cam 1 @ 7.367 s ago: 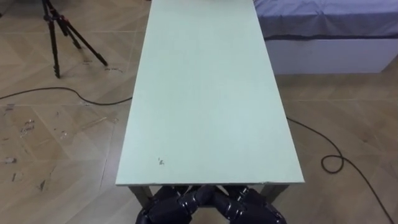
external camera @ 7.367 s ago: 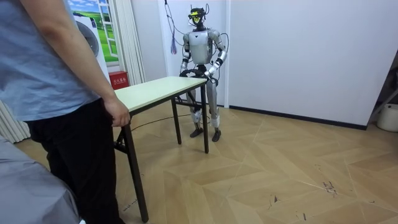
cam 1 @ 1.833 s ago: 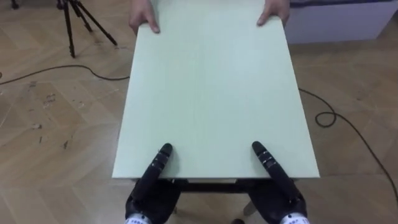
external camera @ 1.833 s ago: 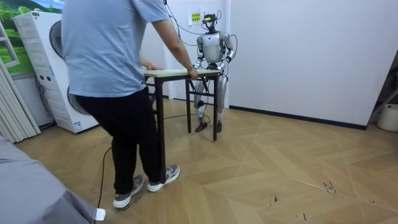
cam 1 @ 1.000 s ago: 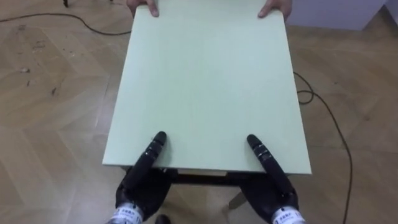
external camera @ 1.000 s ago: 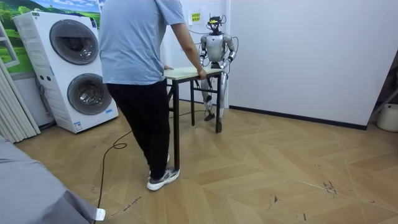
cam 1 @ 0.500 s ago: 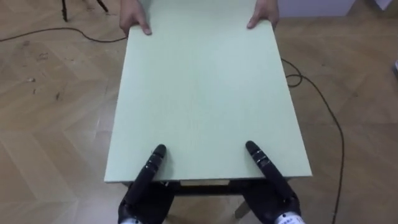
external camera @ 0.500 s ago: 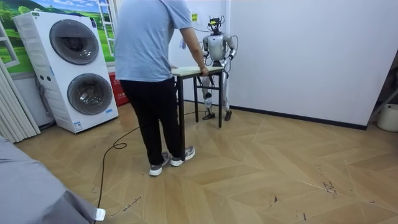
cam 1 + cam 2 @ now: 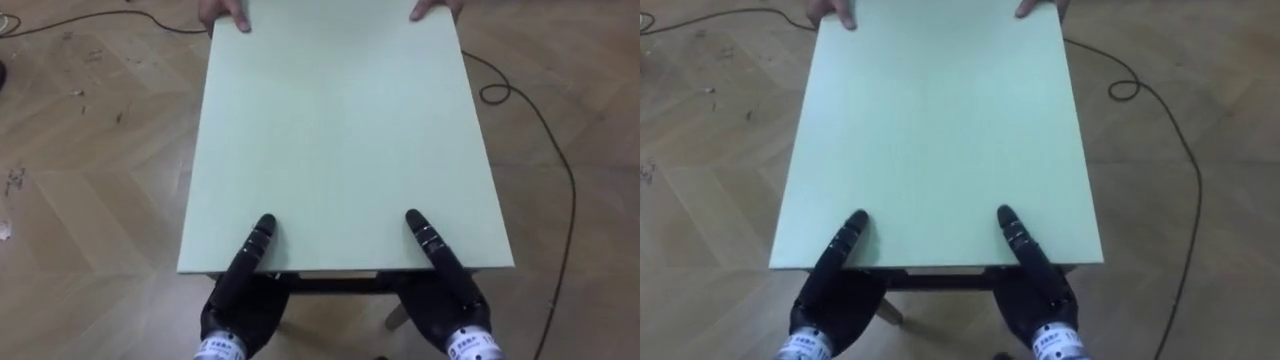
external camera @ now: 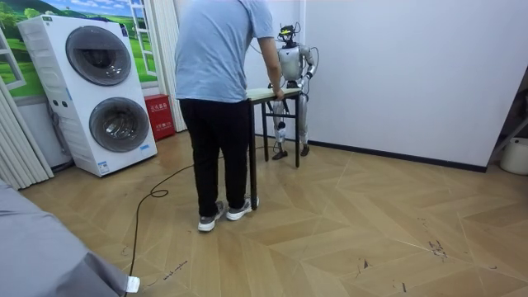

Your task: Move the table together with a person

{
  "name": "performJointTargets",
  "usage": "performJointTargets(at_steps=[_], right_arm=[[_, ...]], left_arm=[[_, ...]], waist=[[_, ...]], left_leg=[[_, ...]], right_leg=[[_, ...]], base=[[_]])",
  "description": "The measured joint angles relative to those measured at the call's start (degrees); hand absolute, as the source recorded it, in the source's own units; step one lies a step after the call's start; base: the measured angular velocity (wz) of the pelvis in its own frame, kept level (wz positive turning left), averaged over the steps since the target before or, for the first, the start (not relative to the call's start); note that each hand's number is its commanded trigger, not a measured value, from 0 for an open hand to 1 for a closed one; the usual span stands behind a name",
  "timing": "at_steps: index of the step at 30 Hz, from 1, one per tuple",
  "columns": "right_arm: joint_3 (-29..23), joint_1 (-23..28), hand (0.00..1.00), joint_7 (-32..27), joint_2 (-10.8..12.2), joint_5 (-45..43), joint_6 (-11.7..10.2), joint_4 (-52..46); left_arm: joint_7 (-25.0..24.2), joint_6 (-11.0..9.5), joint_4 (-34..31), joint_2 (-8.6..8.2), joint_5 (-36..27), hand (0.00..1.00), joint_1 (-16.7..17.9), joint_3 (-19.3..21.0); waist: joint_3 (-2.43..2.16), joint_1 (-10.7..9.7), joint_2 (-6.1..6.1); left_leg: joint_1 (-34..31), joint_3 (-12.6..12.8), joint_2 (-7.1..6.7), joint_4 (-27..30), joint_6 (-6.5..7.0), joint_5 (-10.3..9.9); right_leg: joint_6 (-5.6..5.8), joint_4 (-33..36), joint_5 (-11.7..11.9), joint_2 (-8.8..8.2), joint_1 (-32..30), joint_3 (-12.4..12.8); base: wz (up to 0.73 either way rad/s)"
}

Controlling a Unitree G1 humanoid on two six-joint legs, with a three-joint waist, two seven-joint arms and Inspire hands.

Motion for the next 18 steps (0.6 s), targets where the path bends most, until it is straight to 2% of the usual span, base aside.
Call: performJointTargets(at_steps=[2,3,4,5,6,7,8,9,10,11,12,14,16,17,18], right_arm=[[-0.2,0.3,1.00,0.0,0.0,0.2,0.8,0.4],[-0.3,0.3,1.00,0.0,0.0,0.1,1.0,0.5],[-0.8,0.3,1.00,0.0,0.0,0.1,1.5,0.8],[-1.4,0.5,1.00,0.0,0.0,0.1,2.2,1.0],[-1.6,0.6,1.00,0.0,0.0,0.2,2.5,1.0],[-1.9,1.6,1.00,0.0,0.2,0.3,2.5,1.0],[-1.8,2.2,1.00,0.0,0.4,0.7,2.4,0.9],[-1.8,2.3,1.00,0.0,0.4,0.8,2.3,0.8],[-1.7,2.3,1.00,0.0,0.4,0.8,2.3,0.7],[-1.5,2.3,1.00,0.0,0.4,0.8,2.0,0.7],[-1.4,2.3,1.00,0.0,0.4,0.8,1.9,0.7],[-1.0,2.3,1.00,0.0,0.6,0.8,1.3,0.7],[-0.6,2.2,1.00,0.0,0.7,0.8,0.9,0.7],[-0.3,2.1,1.00,-0.1,0.8,0.8,0.5,0.7],[0.0,2.1,1.00,-0.1,0.9,0.8,0.2,0.7]], left_arm=[[0.0,0.0,0.5,0.25,-0.1,1.00,0.1,-0.3],[0.1,0.0,0.6,0.20,-0.1,1.00,0.1,-0.4],[0.2,0.0,1.0,-0.03,-0.1,1.00,0.1,-0.5],[0.4,0.2,1.3,-0.30,-0.3,1.00,0.1,-0.6],[0.4,0.2,1.3,-0.28,-0.3,1.00,0.1,-0.8],[0.7,0.2,1.3,-0.18,-0.3,1.00,0.1,-1.3],[0.8,0.2,1.3,0.23,-0.1,1.00,0.1,-1.7],[0.8,0.2,1.3,0.30,-0.1,1.00,0.1,-1.7],[0.8,0.2,1.2,0.45,0.0,1.00,0.1,-1.6],[0.8,0.2,1.2,0.49,0.1,1.00,0.1,-1.5],[0.8,0.2,1.2,0.46,0.2,1.00,0.1,-1.5],[0.8,0.2,1.2,0.23,0.6,1.00,0.1,-1.4],[0.8,0.2,1.1,0.39,0.8,1.00,0.1,-1.2],[0.8,0.2,1.1,0.35,0.9,1.00,0.1,-1.0],[0.8,0.2,1.0,0.46,1.0,1.00,0.1,-0.9]], waist=[[-0.03,-0.9,-1.09],[-0.07,-1.1,-1.29],[-0.02,-1.4,-1.68],[-0.01,-1.9,-1.64],[0.04,-2.3,-1.55],[0.01,-3.9,-1.60],[-0.21,-4.3,-2.02],[-0.27,-4.1,-2.09],[-0.30,-3.9,-2.15],[-0.35,-3.2,-2.45],[-0.37,-2.9,-2.63],[-0.36,-1.9,-2.86],[-0.40,-0.3,-3.48],[-0.39,0.5,-3.44],[-0.36,0.6,-3.61]], left_leg=[[-0.6,0.8,-1.81,0.1,1.62,1.2],[-0.9,1.0,-2.26,0.2,2.04,1.5],[-1.1,1.6,-3.15,0.2,2.96,2.0],[-1.5,1.8,-3.55,0.4,3.90,2.6],[-1.7,2.1,-3.52,0.4,4.21,2.9],[-1.6,2.5,-3.44,-0.4,4.46,3.9],[-1.4,3.5,-3.45,-1.9,4.58,5.1],[-1.4,3.8,-3.49,-2.4,4.70,5.6],[-1.5,3.9,-3.51,-2.7,4.78,6.0],[-1.5,4.6,-3.59,-2.9,4.81,6.3],[-1.5,5.0,-3.67,-3.0,4.76,6.5],[-1.3,5.5,-3.87,-3.7,4.61,7.0],[-0.9,6.7,-3.75,-4.8,4.26,7.4],[-0.9,6.9,-3.34,-5.2,3.96,7.7],[-0.8,6.9,-3.20,-5.6,3.84,7.9]], right_leg=[[0.81,-0.2,2.0,-1.92,-0.5,1.4],[1.07,-0.5,2.8,-2.33,-0.5,1.7],[1.99,-1.1,4.2,-3.06,-0.6,2.8],[4.63,-0.9,5.4,-3.47,-0.6,5.9],[6.35,0.5,4.9,-4.00,-0.8,7.2],[9.36,8.1,-0.6,-5.73,-1.0,8.6],[9.59,15.0,-5.2,-7.39,-0.6,9.5],[9.86,17.2,-6.7,-7.85,-0.1,10.1],[11.00,18.7,-9.2,-8.43,2.3,10.6],[11.53,17.4,-11.3,-8.17,5.0,11.5],[11.81,16.0,-11.8,-8.10,6.0,11.7],[11.53,10.1,-12.1,-6.96,8.6,11.8],[11.45,6.6,-12.0,-6.31,9.5,12.0],[11.07,5.5,-11.1,-5.55,9.6,12.4],[10.96,4.9,-10.9,-5.30,9.9,12.4]], base=[[0.00],[-0.04],[0.00],[0.12],[0.54],[0.67],[0.53],[0.08],[-0.18],[-0.25],[-0.24],[-0.16],[-0.34],[-0.35],[-0.13]])
